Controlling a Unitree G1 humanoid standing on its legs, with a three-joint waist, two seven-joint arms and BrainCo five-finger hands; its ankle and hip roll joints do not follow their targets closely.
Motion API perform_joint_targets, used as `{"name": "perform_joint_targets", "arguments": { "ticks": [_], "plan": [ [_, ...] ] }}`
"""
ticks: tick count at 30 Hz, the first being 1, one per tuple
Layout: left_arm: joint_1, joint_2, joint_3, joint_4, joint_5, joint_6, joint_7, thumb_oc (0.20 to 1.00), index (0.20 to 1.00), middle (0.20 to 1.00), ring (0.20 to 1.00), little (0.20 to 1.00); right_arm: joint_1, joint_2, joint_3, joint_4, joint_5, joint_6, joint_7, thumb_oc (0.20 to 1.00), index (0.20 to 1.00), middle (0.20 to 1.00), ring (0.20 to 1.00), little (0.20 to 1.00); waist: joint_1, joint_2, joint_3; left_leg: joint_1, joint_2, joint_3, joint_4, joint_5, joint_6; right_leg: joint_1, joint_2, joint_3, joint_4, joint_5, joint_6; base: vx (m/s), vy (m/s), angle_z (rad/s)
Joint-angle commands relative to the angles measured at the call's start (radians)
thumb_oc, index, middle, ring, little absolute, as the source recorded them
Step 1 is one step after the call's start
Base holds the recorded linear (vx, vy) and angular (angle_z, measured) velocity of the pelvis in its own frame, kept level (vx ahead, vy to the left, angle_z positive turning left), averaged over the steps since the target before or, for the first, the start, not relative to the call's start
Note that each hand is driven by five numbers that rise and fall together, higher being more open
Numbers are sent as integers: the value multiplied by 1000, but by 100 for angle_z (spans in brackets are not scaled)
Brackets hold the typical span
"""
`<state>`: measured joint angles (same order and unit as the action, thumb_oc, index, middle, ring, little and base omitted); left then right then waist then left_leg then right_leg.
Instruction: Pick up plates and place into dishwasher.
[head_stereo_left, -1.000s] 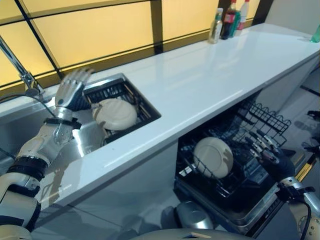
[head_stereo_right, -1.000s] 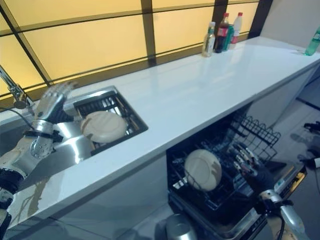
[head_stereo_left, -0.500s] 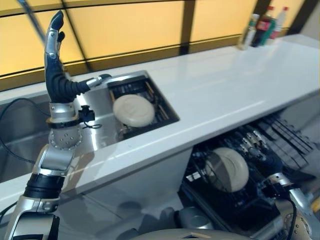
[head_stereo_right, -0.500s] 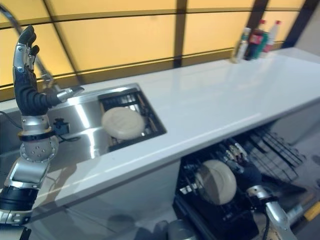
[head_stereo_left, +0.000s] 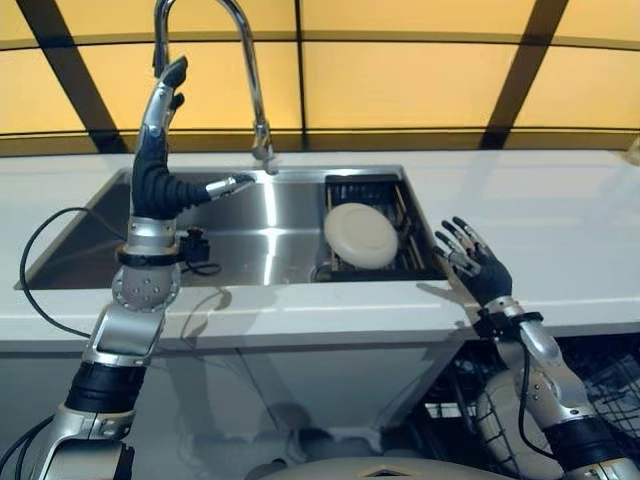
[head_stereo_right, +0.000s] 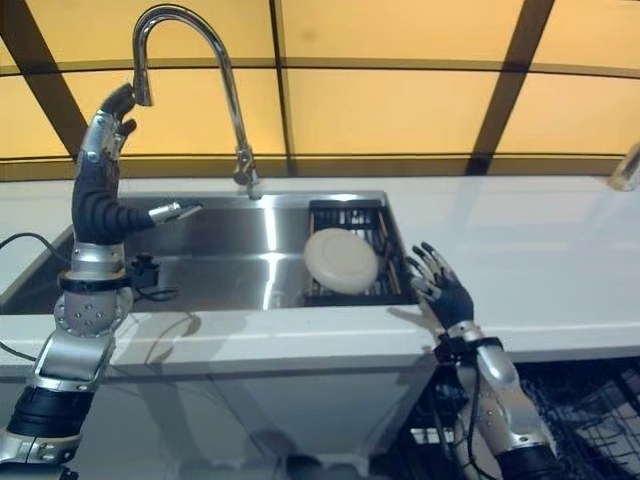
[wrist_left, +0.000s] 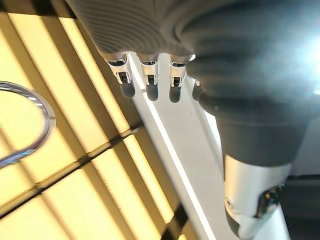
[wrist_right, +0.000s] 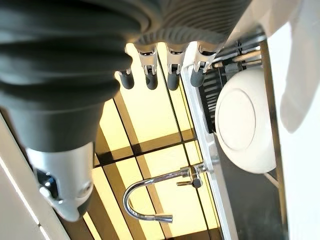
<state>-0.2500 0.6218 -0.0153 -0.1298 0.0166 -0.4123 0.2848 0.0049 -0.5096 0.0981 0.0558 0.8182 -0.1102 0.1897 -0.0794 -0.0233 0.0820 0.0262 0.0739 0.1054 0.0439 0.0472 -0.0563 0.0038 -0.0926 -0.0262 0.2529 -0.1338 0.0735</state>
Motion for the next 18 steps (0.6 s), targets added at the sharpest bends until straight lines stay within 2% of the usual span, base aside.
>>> {"name": "perform_joint_targets", "arguments": {
  "ticks": [1,5,7,9,10,11,14,18],
  "plan": [
    [5,16,28,35,-37,-17,26,1000,1000,1000,1000,1000,-79,24,21,-14,1,-52,17,1000,1000,1000,1000,1000,-17,-25,-2,11,19,-2,87,-110,-8,19,20,52,-157,90,42,-40,-68,-2],
    [18,-15,27,67,-48,-41,19,1000,1000,1000,1000,1000,-83,25,12,-23,-6,-66,16,1000,1000,1000,1000,1000,-21,-29,-1,3,30,-8,99,-113,-12,12,38,65,-152,81,26,-22,-80,0],
    [36,-33,33,69,-46,-49,12,1000,1000,1000,1000,1000,-83,23,-8,-39,13,-56,24,1000,1000,1000,1000,1000,-23,-34,-4,-18,32,-17,152,-127,-15,8,52,82,-146,77,12,-4,-92,2],
    [54,-54,48,69,-63,-52,12,1000,1000,1000,1000,1000,-88,24,-21,-47,16,-30,51,1000,1000,1000,1000,1000,-15,-41,2,-86,6,-50,308,-122,-13,5,68,104,-135,77,-16,10,-68,-3],
    [58,-64,50,70,-65,-56,8,1000,1000,1000,1000,1000,-83,27,-22,-48,7,-28,55,1000,1000,1000,1000,1000,-11,-39,5,-109,-7,-68,336,-111,-12,5,75,107,-131,79,-21,34,1,-12],
    [62,-74,52,65,-62,-55,1,1000,1000,1000,1000,1000,-76,31,-20,-52,-3,-27,55,1000,1000,1000,1000,1000,-6,-35,9,-121,-25,-94,325,-101,-7,4,80,112,-124,82,-21,54,63,-5],
    [57,-80,36,53,-29,-44,-1,1000,1000,1000,1000,1000,-80,35,0,-48,-1,-46,55,1000,1000,1000,1000,1000,9,-21,13,-97,-54,-157,142,-82,11,-9,79,113,-108,75,-11,49,114,-8],
    [11,-74,-9,69,-6,-4,33,1000,1000,1000,1000,1000,-106,38,9,-46,20,-46,54,1000,1000,1000,1000,1000,8,-8,25,-80,-75,-173,77,-84,30,-50,46,89,-50,48,13,-5,172,-28]
  ]
}}
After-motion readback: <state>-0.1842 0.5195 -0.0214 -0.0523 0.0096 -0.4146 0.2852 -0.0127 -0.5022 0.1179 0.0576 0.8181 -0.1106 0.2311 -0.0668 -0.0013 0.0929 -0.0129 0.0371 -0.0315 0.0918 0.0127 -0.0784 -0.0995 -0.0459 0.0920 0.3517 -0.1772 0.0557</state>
